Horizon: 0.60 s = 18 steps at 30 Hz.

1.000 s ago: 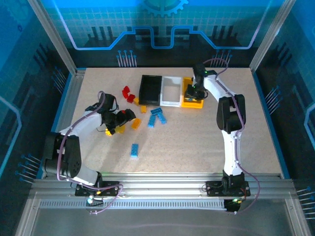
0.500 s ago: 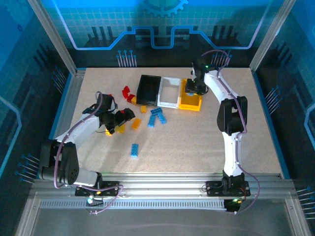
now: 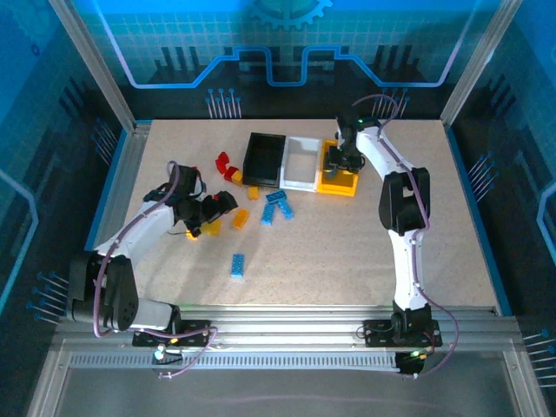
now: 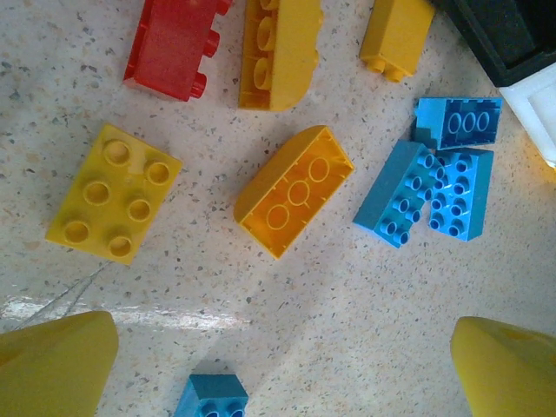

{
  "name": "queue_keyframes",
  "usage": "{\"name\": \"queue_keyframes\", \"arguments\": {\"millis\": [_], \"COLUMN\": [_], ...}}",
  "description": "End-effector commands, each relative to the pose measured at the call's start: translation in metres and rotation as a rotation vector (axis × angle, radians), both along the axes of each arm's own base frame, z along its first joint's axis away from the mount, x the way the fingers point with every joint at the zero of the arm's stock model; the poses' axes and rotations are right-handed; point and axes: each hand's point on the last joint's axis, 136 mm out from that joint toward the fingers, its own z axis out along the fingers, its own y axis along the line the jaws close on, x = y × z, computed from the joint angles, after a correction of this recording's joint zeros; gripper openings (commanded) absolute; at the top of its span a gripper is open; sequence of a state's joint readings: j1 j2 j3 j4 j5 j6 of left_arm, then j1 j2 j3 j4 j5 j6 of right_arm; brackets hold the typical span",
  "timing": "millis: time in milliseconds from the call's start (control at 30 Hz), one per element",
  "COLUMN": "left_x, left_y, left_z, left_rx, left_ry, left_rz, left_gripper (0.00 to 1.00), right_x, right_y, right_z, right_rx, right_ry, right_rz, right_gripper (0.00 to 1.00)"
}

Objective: Sort the legos into containers by color

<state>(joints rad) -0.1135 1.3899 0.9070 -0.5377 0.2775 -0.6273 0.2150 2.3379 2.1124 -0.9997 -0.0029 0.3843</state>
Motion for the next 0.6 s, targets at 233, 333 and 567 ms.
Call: {"name": "queue_keyframes", "arguments": {"millis": [233, 333, 567], "left_x": [-0.007, -0.015, -0.042], "left_y": [0.0, 0.001, 0.002], "left_z": [0.009, 0.009, 0.006], "left_rx": [0.027, 0.062, 0.105], "left_ry": [-0.014, -0.01, -0.001], "left_rz": [-0.04, -0.07, -0.125], "left_gripper": [0.99, 0.99, 0.99], "right_x": [-0.043, -0.066, -0.123], "right_y": [0.008, 0.018, 0.038], "right_z": [0.067, 0.075, 0.075], "right_rx": [0.008, 0.006, 0.005], "right_ry": [-0.08, -0.082, -0.052], "right_rz": [0.039, 0.063, 0.11], "right_gripper": [0.68, 0.69, 0.7]}}
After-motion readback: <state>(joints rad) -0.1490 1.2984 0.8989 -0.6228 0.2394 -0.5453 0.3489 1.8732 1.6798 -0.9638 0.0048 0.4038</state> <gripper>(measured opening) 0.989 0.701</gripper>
